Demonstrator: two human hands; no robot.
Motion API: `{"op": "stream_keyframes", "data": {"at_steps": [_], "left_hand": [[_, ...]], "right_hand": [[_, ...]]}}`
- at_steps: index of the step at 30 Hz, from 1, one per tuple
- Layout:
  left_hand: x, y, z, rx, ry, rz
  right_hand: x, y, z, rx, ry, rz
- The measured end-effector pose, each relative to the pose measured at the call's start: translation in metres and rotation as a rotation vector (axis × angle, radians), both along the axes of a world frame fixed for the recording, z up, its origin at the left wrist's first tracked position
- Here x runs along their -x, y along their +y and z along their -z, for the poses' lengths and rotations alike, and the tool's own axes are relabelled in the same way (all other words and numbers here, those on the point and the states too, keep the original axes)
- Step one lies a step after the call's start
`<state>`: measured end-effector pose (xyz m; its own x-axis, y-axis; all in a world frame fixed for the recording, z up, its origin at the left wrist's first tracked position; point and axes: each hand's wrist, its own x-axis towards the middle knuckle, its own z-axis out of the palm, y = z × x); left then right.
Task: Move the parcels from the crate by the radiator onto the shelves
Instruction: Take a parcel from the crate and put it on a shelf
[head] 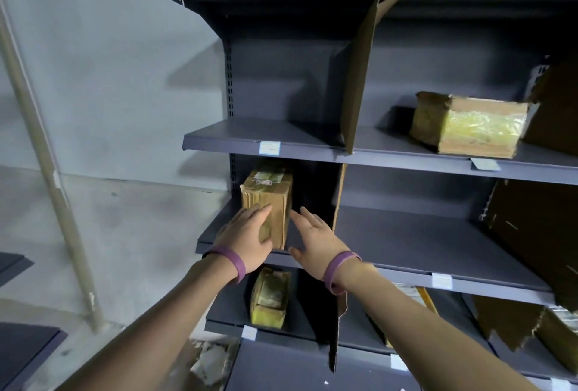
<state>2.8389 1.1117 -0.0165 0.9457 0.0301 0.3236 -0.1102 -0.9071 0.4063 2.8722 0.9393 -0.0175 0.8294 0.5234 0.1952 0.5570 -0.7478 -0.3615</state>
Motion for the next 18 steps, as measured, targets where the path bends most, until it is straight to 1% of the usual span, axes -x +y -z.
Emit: {"op": "stream_keyframes", "data": {"at_steps": [7,12,18], "left_hand": [[-0.035,0.051,0.017,-0.046,0.108,0.006],[-0.062,0.081,0.029,-0.069,0.162,0.042],[-0.076,0.102,0.05,-0.087,0.228,0.096]], "right_hand": [[-0.03,0.047,0.021,0.021,-0.043,0.071],[-0.049,0.079,0.036,0.019,0.016,0.13],[-0.056,0.098,0.053,0.067,0.029,0.169]]}}
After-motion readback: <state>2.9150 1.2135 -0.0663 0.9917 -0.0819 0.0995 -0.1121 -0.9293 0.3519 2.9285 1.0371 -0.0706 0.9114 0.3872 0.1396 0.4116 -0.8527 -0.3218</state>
